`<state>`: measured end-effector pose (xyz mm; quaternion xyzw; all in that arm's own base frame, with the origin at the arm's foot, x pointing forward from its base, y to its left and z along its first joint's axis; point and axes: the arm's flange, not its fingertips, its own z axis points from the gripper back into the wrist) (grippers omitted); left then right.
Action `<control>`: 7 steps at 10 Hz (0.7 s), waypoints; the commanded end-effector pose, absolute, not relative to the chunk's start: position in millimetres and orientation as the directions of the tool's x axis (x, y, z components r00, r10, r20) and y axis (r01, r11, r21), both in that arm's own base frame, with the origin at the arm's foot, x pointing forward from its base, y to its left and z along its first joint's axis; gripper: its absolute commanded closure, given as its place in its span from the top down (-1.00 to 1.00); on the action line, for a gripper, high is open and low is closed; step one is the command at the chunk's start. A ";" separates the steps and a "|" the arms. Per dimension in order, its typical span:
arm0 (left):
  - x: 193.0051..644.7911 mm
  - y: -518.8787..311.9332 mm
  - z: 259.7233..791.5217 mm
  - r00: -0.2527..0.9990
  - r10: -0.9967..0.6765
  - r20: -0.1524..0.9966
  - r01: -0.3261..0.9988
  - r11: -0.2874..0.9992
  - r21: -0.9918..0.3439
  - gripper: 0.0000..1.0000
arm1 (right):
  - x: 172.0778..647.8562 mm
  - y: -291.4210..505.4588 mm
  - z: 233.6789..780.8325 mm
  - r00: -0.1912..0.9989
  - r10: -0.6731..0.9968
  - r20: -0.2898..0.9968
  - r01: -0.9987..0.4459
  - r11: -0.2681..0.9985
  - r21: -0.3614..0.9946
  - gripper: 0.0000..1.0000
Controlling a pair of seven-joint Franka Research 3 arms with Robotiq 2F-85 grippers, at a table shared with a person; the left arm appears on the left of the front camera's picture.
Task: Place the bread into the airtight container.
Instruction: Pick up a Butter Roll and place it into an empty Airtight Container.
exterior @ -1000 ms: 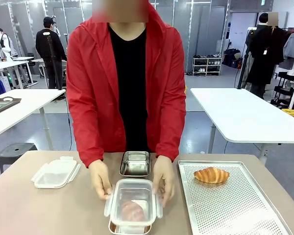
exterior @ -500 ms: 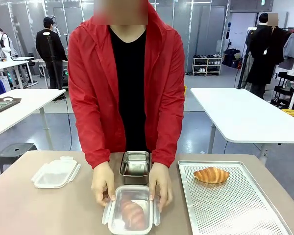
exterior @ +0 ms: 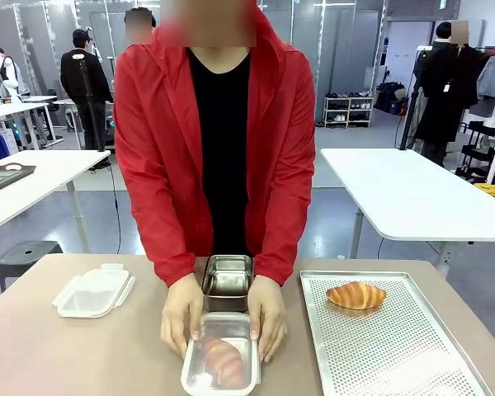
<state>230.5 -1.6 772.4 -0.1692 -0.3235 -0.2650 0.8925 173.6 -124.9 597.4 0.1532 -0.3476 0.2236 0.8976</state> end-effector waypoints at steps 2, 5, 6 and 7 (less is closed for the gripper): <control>229.8 -1.7 772.7 0.641 -0.375 0.670 0.601 0.788 -0.134 1.00 | 176.9 -123.1 599.3 0.653 0.291 0.699 -0.507 0.854 0.118 1.00; 229.8 -1.7 772.7 0.641 -0.375 0.670 0.601 0.788 -0.134 1.00 | 176.9 -123.1 599.3 0.653 0.291 0.699 -0.507 0.854 0.118 1.00; 229.8 -1.7 772.7 0.641 -0.375 0.670 0.601 0.788 -0.134 1.00 | 176.9 -123.1 599.3 0.653 0.291 0.699 -0.507 0.854 0.118 1.00; 229.8 -1.7 772.7 0.641 -0.375 0.670 0.601 0.788 -0.134 1.00 | 176.9 -123.1 599.3 0.653 0.291 0.699 -0.507 0.854 0.118 1.00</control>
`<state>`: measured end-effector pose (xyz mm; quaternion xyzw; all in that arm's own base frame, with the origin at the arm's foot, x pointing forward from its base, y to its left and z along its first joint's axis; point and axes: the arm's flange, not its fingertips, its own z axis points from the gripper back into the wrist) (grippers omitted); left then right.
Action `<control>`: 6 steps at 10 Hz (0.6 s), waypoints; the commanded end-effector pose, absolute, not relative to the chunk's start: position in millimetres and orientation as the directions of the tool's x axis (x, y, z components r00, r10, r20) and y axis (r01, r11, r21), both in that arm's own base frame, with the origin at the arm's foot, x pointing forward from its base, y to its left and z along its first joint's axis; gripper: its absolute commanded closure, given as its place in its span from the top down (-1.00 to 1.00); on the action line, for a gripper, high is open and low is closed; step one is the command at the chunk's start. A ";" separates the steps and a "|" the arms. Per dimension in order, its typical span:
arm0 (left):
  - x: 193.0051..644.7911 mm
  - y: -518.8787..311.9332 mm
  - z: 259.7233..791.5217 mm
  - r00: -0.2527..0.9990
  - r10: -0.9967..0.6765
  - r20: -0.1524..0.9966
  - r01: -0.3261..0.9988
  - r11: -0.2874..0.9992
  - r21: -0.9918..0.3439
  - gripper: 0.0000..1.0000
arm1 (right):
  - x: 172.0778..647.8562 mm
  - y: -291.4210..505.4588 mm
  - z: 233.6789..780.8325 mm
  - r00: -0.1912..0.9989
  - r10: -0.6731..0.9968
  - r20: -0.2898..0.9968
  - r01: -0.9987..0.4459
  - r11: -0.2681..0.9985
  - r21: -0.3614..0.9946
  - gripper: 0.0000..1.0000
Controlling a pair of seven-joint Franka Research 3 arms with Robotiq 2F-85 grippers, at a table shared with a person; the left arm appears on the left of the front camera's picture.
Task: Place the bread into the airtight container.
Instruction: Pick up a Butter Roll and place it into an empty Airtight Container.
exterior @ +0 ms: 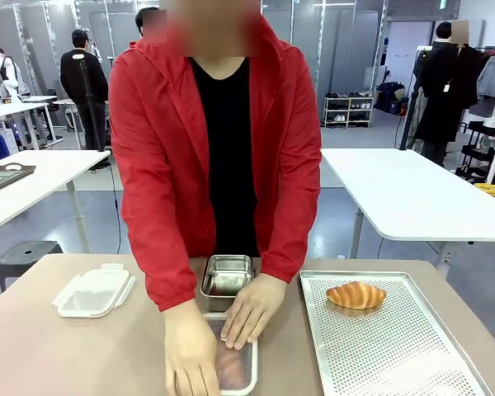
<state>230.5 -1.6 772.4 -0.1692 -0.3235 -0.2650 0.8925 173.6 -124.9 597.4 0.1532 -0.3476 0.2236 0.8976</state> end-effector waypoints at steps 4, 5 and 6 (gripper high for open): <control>229.8 -1.7 772.7 0.641 -0.375 0.670 0.601 0.788 -0.134 1.00 | 176.9 -123.1 599.3 0.653 0.291 0.699 -0.507 0.854 0.118 1.00; 229.8 -1.7 772.7 0.641 -0.375 0.670 0.601 0.788 -0.134 1.00 | 176.9 -123.1 599.3 0.653 0.291 0.699 -0.507 0.854 0.118 1.00; 229.8 -1.7 772.7 0.641 -0.375 0.670 0.601 0.788 -0.134 1.00 | 176.9 -123.1 599.3 0.653 0.291 0.699 -0.507 0.854 0.118 1.00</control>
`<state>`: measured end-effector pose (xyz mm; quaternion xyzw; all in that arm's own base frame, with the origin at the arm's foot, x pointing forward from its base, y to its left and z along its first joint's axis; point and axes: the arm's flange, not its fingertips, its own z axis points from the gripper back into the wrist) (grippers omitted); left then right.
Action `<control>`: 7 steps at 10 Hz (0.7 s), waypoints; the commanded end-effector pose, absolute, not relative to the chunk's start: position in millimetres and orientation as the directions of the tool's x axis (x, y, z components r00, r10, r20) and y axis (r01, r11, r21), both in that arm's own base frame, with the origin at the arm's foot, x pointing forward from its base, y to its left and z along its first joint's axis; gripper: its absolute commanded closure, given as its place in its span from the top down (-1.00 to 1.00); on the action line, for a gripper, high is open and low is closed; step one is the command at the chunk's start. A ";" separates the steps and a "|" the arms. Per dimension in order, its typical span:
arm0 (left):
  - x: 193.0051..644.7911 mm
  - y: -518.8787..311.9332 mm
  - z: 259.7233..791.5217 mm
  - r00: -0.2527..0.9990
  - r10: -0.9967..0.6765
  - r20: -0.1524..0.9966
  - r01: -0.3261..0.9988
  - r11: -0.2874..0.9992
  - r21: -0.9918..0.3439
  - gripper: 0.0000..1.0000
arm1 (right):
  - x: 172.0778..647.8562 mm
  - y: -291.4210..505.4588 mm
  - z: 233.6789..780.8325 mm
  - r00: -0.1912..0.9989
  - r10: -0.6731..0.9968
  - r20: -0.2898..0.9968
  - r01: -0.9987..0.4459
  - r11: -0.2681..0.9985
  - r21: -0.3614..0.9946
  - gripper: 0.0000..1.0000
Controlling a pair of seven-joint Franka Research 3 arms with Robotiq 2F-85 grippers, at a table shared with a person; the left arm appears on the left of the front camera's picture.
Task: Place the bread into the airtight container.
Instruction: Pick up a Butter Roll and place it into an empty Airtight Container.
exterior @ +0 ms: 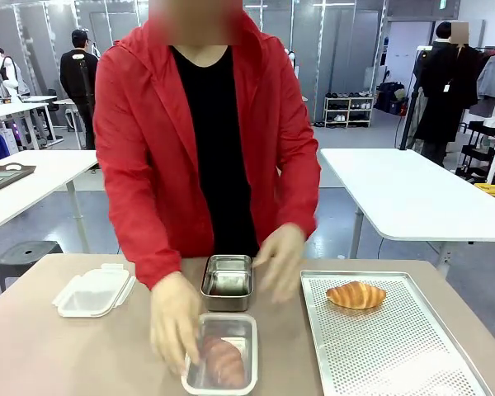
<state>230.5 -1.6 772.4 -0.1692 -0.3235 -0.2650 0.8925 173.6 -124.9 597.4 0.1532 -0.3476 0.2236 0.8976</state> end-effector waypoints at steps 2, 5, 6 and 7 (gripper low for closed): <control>229.8 -1.7 772.7 0.641 -0.375 0.670 0.601 0.788 -0.134 1.00 | 182.9 -116.5 603.1 0.623 0.385 0.681 -0.561 0.826 0.047 1.00; 229.8 -1.7 772.7 0.641 -0.375 0.670 0.601 0.788 -0.134 1.00 | 229.9 -87.3 617.6 0.380 0.700 0.605 -0.773 0.599 -0.208 1.00; 229.8 -1.7 772.7 0.641 -0.375 0.670 0.601 0.788 -0.134 1.00 | 250.0 -79.1 616.8 0.300 0.759 0.578 -0.817 0.517 -0.255 1.00; 229.8 -1.7 772.7 0.641 -0.375 0.670 0.601 0.788 -0.134 1.00 | 259.1 -73.7 615.7 0.248 0.794 0.555 -0.846 0.457 -0.276 1.00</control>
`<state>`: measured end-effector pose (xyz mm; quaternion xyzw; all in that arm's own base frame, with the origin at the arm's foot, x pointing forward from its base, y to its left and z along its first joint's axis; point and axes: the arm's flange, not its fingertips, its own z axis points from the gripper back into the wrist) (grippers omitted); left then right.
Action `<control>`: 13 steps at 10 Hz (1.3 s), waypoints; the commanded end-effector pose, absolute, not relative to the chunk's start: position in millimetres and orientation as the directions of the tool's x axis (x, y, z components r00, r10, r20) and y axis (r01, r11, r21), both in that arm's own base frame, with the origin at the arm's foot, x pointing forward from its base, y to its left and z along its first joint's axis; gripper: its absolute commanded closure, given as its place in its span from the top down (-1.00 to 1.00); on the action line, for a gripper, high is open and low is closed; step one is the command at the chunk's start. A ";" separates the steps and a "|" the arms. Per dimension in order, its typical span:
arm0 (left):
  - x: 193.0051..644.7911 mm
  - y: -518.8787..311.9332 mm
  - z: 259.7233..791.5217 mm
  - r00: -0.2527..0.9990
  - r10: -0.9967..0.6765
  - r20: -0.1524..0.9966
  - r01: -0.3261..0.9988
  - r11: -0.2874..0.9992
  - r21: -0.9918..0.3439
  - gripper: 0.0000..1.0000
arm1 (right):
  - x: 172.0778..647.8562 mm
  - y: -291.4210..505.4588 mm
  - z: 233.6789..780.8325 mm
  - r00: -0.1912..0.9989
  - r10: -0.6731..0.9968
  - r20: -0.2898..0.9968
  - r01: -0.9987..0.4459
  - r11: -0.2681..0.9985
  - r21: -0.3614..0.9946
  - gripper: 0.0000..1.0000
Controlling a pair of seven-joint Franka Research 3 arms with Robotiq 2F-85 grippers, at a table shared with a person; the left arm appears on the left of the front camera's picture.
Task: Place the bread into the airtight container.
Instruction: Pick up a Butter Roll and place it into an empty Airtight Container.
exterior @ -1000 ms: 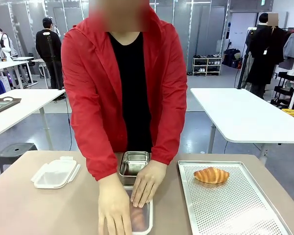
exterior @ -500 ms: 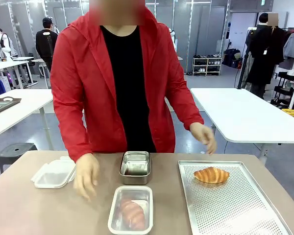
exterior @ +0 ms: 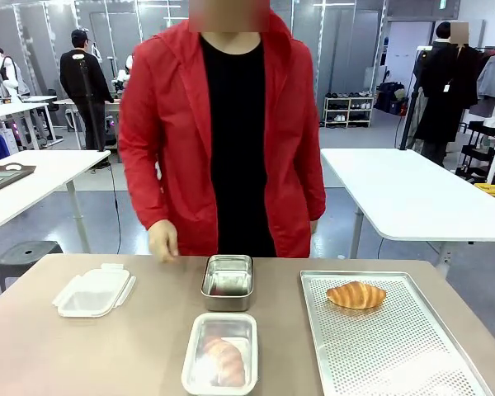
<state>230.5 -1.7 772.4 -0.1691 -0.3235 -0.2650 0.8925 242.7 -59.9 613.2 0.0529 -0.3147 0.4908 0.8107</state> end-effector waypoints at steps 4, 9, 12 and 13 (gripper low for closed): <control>229.8 -1.7 772.7 0.641 -0.375 0.670 0.601 0.788 -0.134 1.00 | 298.1 -66.6 604.9 0.158 0.852 0.499 -0.896 0.336 -0.291 1.00; 229.8 -1.7 772.7 0.641 -0.375 0.670 0.601 0.788 -0.134 1.00 | 443.4 33.4 496.8 0.071 0.953 0.293 -0.955 0.149 -0.256 1.00; 229.8 -1.7 772.7 0.641 -0.375 0.670 0.601 0.788 -0.134 1.00 | 485.0 53.4 443.6 0.088 0.962 0.260 -0.964 0.148 -0.221 1.00; 229.8 -1.7 772.7 0.641 -0.375 0.670 0.601 0.788 -0.134 1.00 | 491.0 55.5 429.6 0.059 0.970 0.236 -0.970 0.112 -0.217 1.00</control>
